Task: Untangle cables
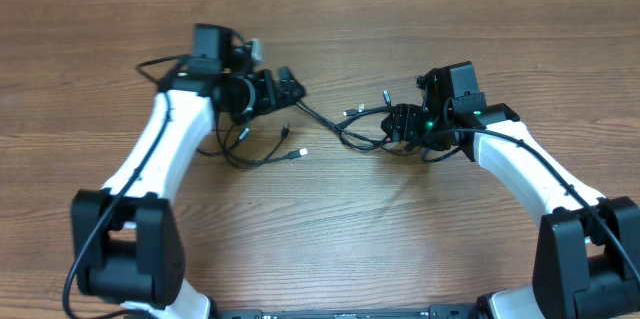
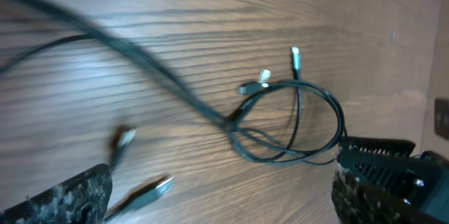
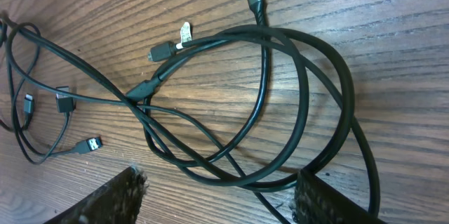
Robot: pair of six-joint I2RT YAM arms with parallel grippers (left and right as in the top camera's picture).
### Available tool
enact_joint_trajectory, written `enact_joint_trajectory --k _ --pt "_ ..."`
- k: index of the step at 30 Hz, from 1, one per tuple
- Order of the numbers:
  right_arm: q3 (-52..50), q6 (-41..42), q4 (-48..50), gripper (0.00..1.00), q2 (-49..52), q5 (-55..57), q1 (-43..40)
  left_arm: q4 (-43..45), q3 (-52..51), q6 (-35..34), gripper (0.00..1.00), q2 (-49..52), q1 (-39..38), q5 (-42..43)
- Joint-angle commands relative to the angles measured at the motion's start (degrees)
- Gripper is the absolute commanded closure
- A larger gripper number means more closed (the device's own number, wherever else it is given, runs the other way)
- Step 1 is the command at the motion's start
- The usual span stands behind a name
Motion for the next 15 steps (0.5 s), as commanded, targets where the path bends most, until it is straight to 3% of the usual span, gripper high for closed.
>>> enact_joint_trajectory --k 1,5,7,9,10,13,15 --pt "-0.17 0.22 0.39 0.33 -0.09 0.28 -0.04 4.37 0.72 0.74 0.00 4.17 -5.07 1.07" --pt "-0.28 0.22 0.37 0.32 -0.09 -0.15 0.15 13.55 0.72 0.81 0.02 8.59 -9.05 1.14" --pt "-0.33 0.20 0.17 0.32 -0.09 -0.13 0.39 16.81 0.74 0.81 0.19 10.51 -10.60 1.11" --pt "-0.35 0.17 0.04 0.32 -0.09 -0.13 0.50 18.21 0.74 0.83 0.43 12.66 -11.93 0.83" --pt "-0.35 0.15 -0.04 0.31 -0.09 -0.11 0.50 17.99 0.74 0.85 0.58 13.60 -12.24 0.48" --pt "-0.35 -1.14 -0.26 0.26 -0.09 -0.11 0.48 13.64 0.74 0.85 0.87 16.57 -12.09 -4.07" --pt "-0.20 -2.01 -0.15 0.25 -0.11 -0.28 0.48 11.76 0.74 0.87 0.90 17.64 -11.28 -5.35"
